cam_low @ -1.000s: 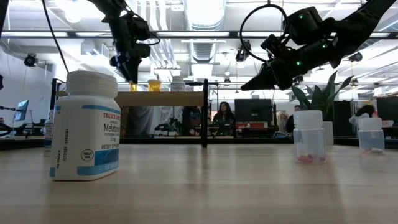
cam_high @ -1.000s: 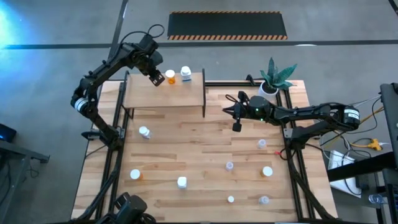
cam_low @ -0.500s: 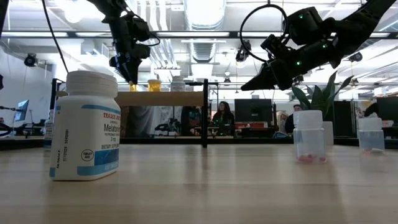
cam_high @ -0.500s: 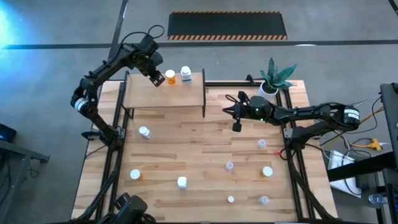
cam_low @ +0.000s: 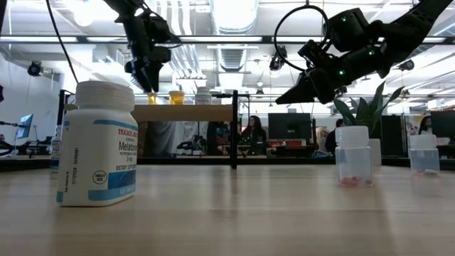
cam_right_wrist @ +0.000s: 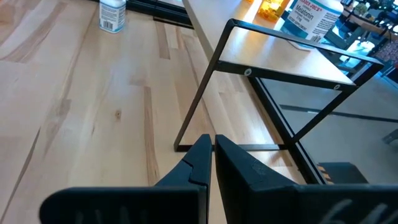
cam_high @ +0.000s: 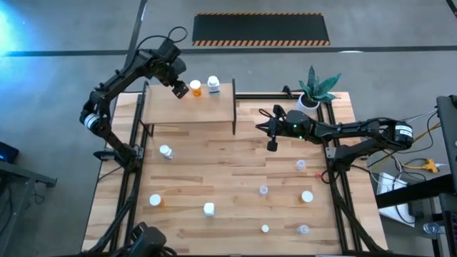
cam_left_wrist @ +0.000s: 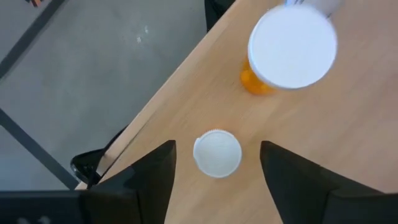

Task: Pick and place medicine bottles onto shelf by color
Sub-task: Put the middle transparent pill bottle on the shelf

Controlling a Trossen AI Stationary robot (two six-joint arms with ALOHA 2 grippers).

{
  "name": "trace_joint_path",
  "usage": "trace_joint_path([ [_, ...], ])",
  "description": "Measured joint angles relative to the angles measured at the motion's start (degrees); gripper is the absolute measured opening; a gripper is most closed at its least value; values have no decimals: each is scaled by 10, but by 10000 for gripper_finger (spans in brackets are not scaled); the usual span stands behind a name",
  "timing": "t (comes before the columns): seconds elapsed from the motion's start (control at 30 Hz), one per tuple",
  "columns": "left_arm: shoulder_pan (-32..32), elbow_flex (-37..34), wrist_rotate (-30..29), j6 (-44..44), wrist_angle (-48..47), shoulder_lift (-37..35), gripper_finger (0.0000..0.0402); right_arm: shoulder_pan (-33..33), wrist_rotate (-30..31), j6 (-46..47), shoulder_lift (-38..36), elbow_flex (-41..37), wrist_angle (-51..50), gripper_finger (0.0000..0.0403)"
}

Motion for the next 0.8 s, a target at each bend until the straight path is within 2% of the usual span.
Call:
trace_joint_path([
  [0.47, -19, 9, -2, 15, 2, -68, 218, 0, 0, 0, 0, 0, 0, 13],
  [0.63, -56, -4, -2, 16, 28, -120, 217, 0, 5, 0, 0, 0, 0, 13],
  [0.8, -123, -52, -2, 15, 106, -185, 217, 0, 5, 0, 0, 0, 0, 13],
])
